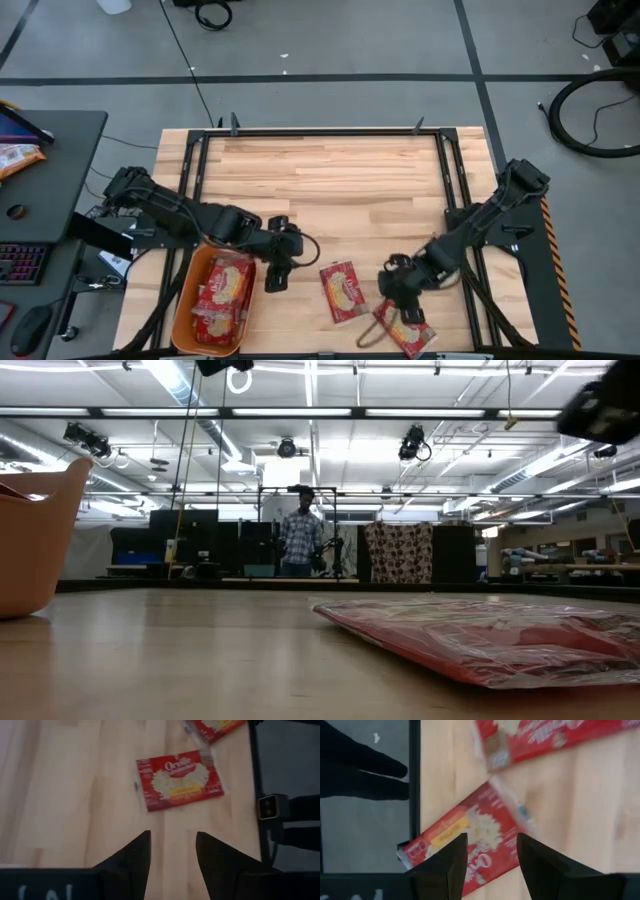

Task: Sort popcorn bags into baskets
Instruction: Put the red popcorn bag into the orange container

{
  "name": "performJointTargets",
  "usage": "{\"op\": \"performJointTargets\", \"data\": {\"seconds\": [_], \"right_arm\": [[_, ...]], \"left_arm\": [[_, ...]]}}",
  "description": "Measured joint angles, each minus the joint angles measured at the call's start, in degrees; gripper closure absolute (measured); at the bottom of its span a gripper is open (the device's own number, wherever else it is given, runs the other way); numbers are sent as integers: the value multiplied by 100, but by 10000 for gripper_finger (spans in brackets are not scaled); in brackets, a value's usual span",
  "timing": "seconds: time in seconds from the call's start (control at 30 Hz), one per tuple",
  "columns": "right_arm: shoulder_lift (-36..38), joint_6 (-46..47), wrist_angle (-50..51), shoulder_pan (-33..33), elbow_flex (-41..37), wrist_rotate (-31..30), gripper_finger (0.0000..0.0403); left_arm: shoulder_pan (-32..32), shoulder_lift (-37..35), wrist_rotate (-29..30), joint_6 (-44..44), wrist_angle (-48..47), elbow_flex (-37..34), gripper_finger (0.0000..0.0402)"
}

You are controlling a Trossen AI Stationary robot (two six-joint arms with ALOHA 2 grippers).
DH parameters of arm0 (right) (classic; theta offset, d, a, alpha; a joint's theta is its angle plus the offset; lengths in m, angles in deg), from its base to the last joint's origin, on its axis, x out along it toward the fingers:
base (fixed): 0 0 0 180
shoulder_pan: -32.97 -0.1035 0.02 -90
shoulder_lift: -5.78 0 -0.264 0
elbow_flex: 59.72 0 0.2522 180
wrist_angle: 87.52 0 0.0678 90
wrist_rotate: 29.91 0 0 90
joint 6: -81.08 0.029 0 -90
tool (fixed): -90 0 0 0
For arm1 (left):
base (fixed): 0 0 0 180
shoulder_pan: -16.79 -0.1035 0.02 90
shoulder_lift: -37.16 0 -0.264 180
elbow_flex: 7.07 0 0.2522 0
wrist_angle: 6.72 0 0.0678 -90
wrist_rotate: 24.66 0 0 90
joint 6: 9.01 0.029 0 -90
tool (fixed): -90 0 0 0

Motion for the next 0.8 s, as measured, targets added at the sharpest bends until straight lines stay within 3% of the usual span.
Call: {"op": "performJointTargets", "data": {"seconds": [0.2,0.47,0.7,0.8], "right_arm": [[-2,758,-1107,-606,-784,-208,229],[-8,272,-1582,-863,-1631,-488,229],[14,-481,-2499,-173,-2407,-486,230],[22,-678,-2487,290,-2437,-1045,230]], "left_arm": [[-229,-79,-189,64,-65,2,242],[-347,-353,-897,-532,7,8,242],[-347,-427,-1092,-546,135,9,242],[-344,-424,-1162,-691,120,9,242]]}}
